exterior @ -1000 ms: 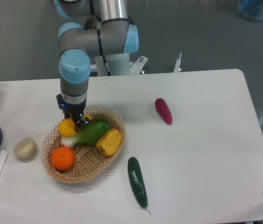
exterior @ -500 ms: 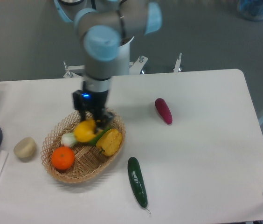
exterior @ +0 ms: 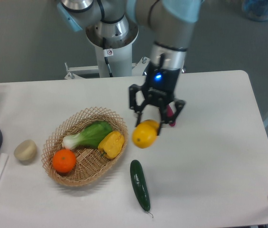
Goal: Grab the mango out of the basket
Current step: 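Lift the yellow mango out of the basket and carry it aside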
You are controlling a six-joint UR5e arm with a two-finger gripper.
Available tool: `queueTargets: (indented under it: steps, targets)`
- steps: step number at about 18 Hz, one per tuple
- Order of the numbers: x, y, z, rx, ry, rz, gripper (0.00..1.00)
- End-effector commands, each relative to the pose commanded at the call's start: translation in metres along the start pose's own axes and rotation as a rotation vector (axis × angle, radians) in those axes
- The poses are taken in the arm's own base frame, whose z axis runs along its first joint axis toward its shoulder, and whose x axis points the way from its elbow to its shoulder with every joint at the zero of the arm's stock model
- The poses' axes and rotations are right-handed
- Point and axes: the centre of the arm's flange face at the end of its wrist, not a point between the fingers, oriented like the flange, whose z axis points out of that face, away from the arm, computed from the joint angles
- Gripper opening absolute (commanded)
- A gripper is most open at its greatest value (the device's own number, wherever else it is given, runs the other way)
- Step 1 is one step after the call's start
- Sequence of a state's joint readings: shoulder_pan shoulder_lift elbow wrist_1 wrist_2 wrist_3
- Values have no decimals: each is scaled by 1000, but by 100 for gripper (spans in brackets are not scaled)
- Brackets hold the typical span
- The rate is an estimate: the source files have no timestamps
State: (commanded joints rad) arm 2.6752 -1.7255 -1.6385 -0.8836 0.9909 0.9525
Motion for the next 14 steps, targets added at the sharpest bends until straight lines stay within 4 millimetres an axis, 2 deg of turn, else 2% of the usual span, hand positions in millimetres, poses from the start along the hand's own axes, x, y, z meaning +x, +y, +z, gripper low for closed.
queueTargets:
  steps: [3,14]
  targets:
    - [-12,7,6,-8,2,78,37]
    - [-17,14,9,-19,-2,83,37]
